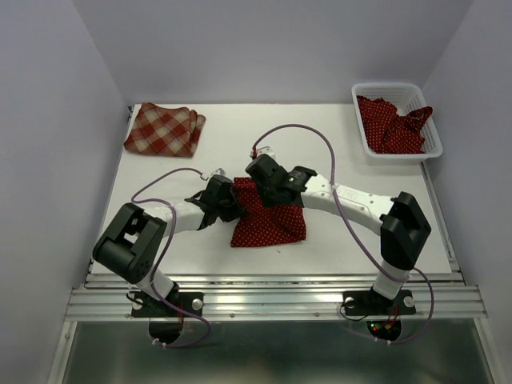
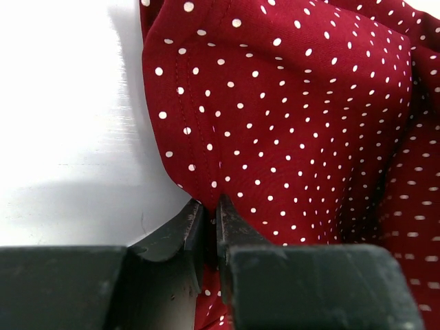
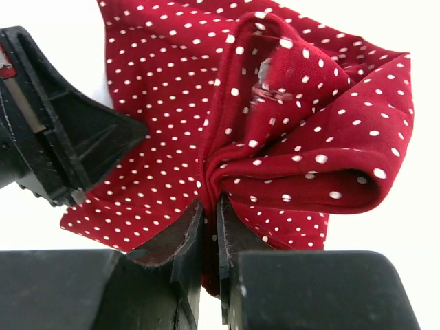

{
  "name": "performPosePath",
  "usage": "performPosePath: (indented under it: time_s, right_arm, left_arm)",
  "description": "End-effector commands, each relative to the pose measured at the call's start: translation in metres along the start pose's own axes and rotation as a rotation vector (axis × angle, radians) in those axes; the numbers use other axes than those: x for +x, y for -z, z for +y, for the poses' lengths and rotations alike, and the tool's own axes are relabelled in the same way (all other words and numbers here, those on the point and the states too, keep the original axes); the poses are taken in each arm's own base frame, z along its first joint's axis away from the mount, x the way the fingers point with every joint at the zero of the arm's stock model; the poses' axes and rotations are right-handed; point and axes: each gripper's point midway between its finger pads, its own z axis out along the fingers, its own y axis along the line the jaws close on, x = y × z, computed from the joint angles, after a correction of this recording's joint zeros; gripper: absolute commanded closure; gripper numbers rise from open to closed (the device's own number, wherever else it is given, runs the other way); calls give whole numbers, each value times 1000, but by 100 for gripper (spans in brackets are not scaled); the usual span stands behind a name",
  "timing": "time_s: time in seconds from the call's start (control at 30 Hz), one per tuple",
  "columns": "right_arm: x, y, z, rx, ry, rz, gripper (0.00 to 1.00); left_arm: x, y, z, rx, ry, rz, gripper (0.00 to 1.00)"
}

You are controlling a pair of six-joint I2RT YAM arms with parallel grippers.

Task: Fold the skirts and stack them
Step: Fold the skirt

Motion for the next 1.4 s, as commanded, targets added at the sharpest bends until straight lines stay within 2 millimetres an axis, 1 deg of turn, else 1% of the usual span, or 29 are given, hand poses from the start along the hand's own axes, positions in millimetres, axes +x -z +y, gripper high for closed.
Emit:
performPosePath:
  time_s: [0.0, 0.07, 0.13, 0.33, 0.5, 0.57, 0.83, 0.93, 1.07, 1.1, 1.17, 1.23, 1.3, 1.33, 1.37]
  right_arm:
    - [-7, 0, 28, -65, -24, 2, 99]
    - [-8, -3, 33, -79, -34, 6, 99]
    - [-3, -7, 41, -100, -30, 20, 99]
    - [5, -18, 48, -117, -39, 44, 99]
    - [14, -32, 58, -144, -52, 66, 99]
    - [13, -36, 61, -152, -67, 60, 99]
    - [20, -51, 75, -191, -104, 79, 97]
    - [22, -55, 78, -197, -128, 80, 95]
    - [24, -59, 82, -205, -153, 88, 87]
    - [23, -59, 83, -206, -157, 85, 80]
    - [19, -56, 84, -213, -158, 81, 76]
    - [10, -46, 86, -235, -156, 58, 60]
    - [1, -36, 88, -260, -153, 38, 52]
    - [-8, -24, 90, -289, -156, 16, 48]
    - [-12, -17, 90, -302, -151, 5, 39]
  left_arm:
    - [22, 6, 22, -65, -6, 66, 81]
    - [22, 7, 24, -71, -8, 63, 81]
    - [21, 7, 23, -70, -6, 57, 81]
    - [19, 8, 22, -67, 1, 50, 81]
    - [18, 9, 23, -72, -4, 46, 80]
    - [17, 9, 22, -70, -1, 41, 78]
    - [17, 10, 22, -72, 9, 35, 77]
    - [16, 11, 23, -75, 17, 29, 73]
    - [15, 12, 23, -76, 17, 22, 72]
    - [15, 12, 24, -80, 19, 22, 72]
    - [14, 13, 23, -76, 18, 16, 72]
    - [10, 16, 21, -76, 19, 0, 71]
    - [8, 19, 21, -83, 17, -7, 71]
    - [5, 22, 19, -78, 14, -18, 70]
    - [4, 24, 18, -81, 15, -19, 68]
